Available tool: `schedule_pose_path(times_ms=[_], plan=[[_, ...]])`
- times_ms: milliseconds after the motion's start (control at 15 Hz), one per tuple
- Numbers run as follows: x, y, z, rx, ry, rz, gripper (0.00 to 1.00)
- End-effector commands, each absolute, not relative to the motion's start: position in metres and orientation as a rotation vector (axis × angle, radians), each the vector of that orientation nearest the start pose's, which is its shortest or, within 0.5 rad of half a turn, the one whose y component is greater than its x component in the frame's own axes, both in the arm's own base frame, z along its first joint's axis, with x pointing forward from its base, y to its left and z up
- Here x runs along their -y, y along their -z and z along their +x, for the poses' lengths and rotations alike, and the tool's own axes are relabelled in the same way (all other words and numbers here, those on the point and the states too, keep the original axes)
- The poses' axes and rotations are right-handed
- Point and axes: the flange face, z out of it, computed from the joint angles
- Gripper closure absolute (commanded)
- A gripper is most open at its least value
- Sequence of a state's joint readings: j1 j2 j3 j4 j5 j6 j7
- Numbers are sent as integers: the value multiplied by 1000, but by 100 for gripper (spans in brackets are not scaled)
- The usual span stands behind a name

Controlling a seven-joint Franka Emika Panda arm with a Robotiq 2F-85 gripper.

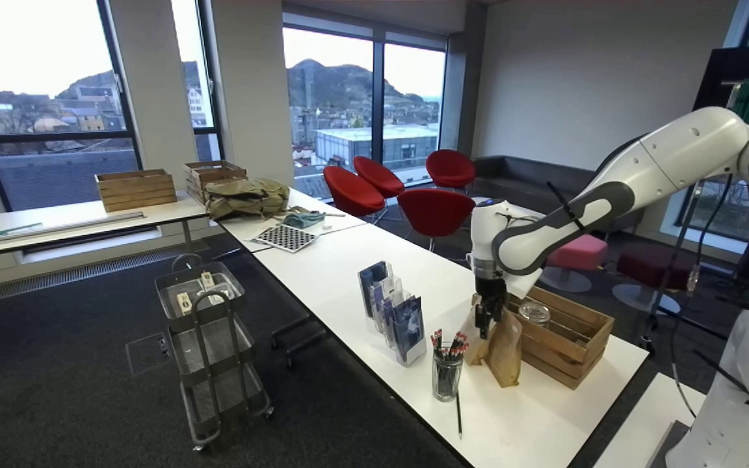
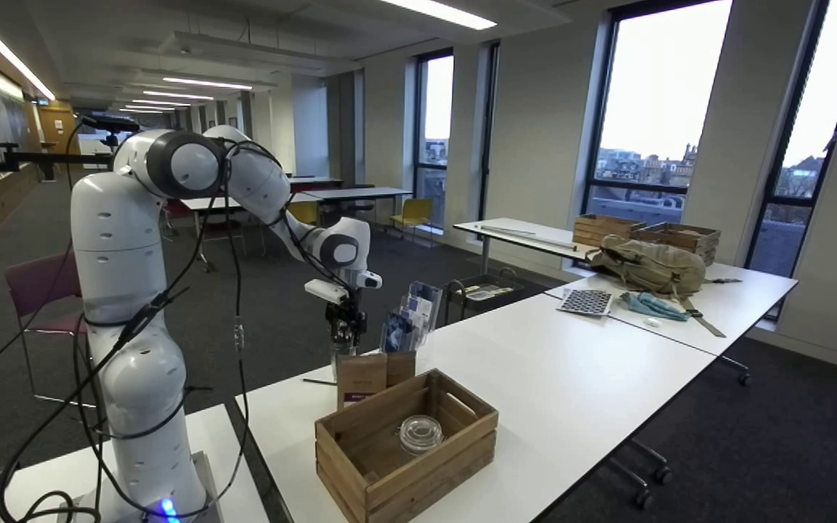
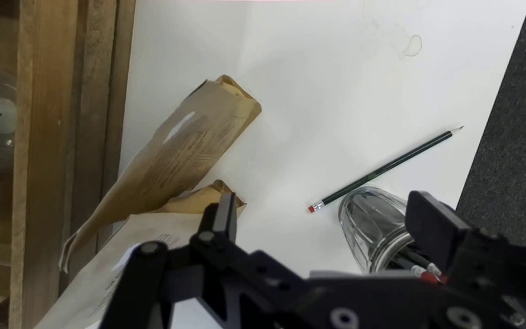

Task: Take one of the pencils out of the cup

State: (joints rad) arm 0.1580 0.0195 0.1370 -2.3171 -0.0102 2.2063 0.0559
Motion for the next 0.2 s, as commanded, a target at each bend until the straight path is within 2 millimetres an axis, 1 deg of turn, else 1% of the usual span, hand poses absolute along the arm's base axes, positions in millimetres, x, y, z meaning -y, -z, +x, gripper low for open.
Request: schedule_pose_path(times_ms=[0, 133], plan=[[-143, -321, 475, 386, -210, -3139, 0], [-143, -318, 475, 385, -219, -3139, 0]])
